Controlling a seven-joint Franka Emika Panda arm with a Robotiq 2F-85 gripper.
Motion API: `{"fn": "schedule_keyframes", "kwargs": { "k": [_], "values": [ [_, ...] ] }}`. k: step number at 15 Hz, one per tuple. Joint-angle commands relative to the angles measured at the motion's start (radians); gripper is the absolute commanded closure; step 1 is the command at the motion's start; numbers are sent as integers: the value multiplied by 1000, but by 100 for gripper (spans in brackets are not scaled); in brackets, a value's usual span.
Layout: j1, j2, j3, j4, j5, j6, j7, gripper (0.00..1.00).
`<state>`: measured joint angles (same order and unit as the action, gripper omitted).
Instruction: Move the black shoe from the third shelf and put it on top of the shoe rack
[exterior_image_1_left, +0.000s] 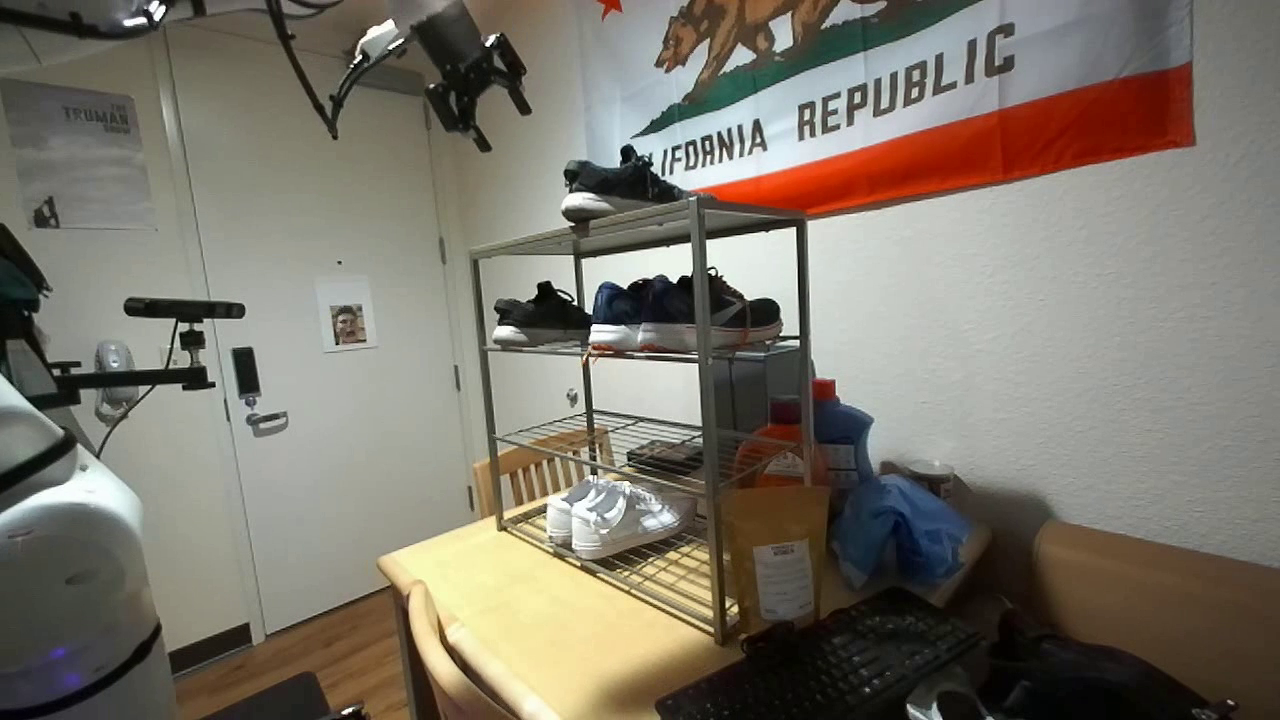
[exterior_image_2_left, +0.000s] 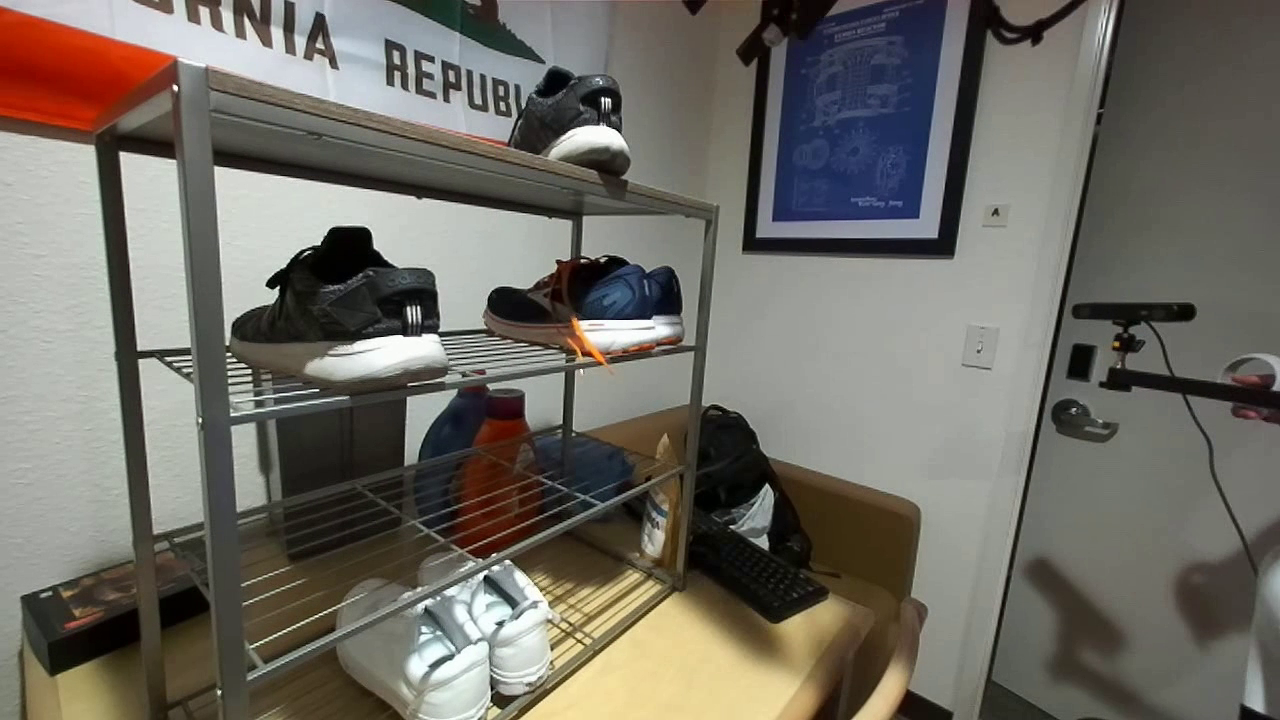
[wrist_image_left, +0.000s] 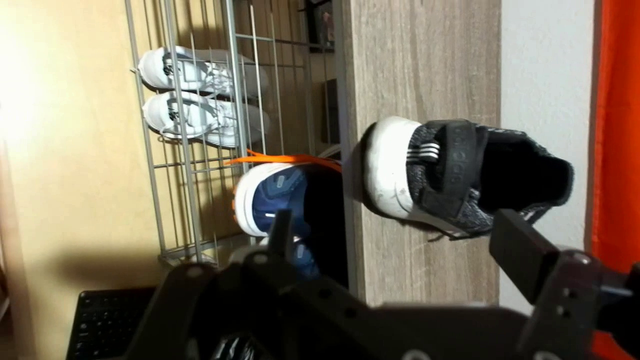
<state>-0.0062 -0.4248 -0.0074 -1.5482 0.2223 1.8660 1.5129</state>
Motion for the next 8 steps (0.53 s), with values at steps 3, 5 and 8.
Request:
{"fn": "schedule_keyframes", "kwargs": {
  "k": [3, 5, 8],
  "values": [
    [-10, -189, 33, -331, 43, 92, -50, 0],
    [-12, -240, 43, -429, 50, 117, -63, 0],
    [-25, -209, 52, -394, 41, 77, -54, 0]
  ]
}}
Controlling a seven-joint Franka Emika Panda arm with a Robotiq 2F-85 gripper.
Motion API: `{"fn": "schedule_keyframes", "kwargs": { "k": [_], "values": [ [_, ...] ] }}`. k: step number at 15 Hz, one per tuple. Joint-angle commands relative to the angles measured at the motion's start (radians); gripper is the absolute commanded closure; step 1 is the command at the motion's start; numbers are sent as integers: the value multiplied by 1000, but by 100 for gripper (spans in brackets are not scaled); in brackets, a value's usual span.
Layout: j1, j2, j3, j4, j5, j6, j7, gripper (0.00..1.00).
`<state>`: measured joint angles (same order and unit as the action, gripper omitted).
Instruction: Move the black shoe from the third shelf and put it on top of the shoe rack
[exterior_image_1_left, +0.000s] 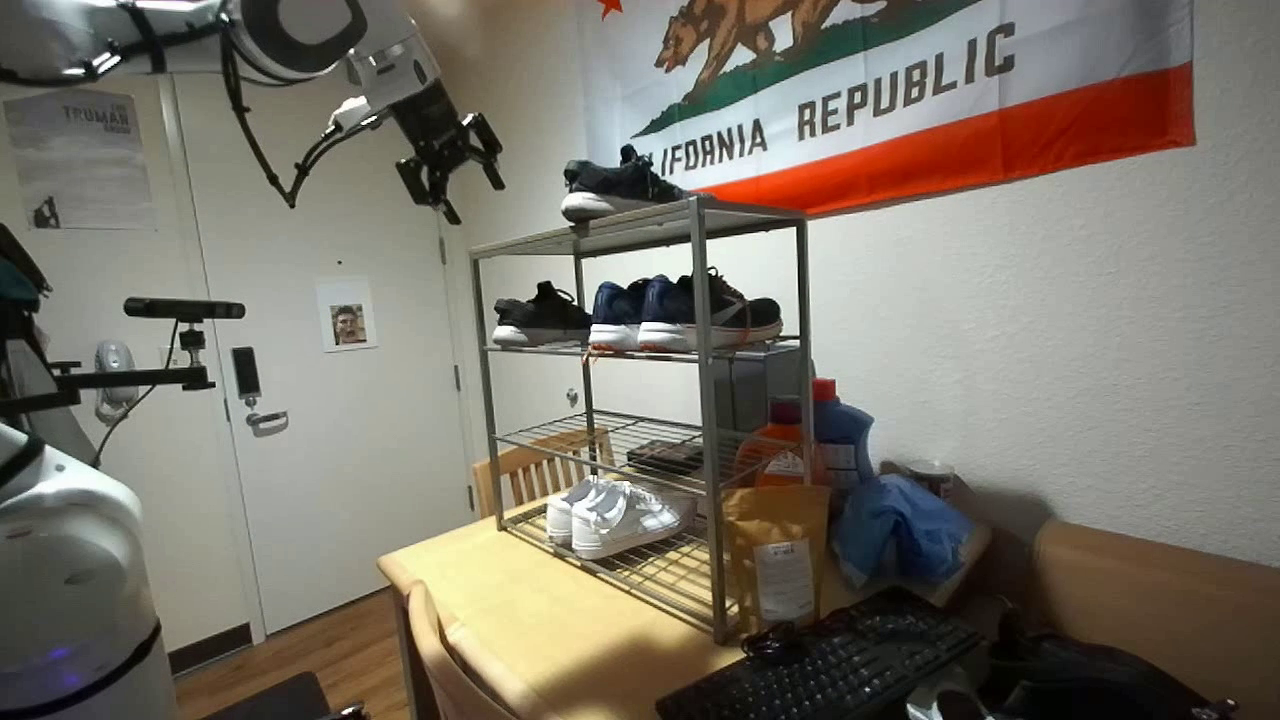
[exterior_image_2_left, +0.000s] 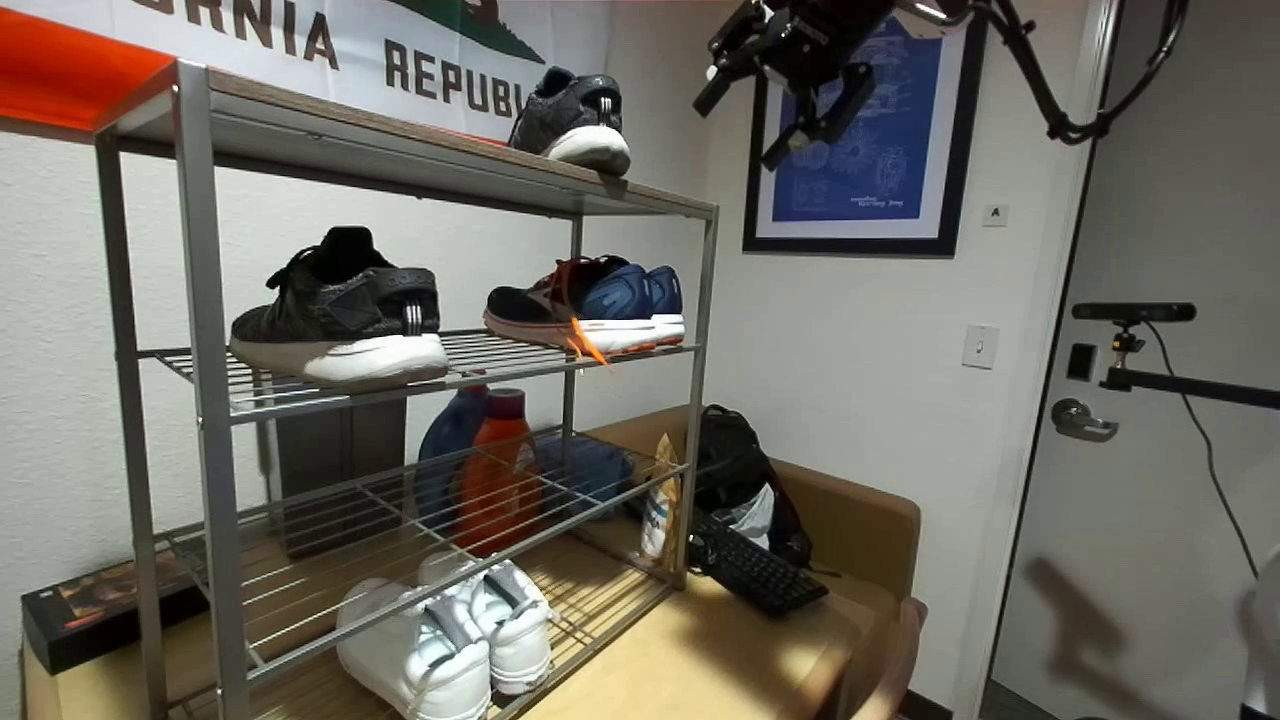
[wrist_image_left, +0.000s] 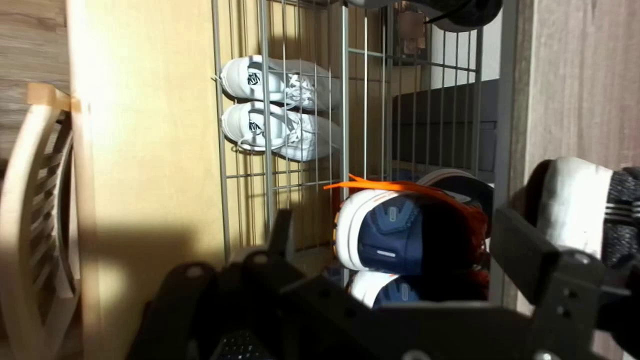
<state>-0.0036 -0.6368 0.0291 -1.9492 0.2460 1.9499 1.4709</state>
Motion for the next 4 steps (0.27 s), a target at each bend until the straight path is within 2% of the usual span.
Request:
{"fn": "schedule_keyframes", "kwargs": {
  "k": [1, 4],
  "values": [
    [-29, -15, 17, -24, 18, 2, -15, 0],
    [-29, -34, 18, -48, 20, 6, -16, 0]
  ]
}}
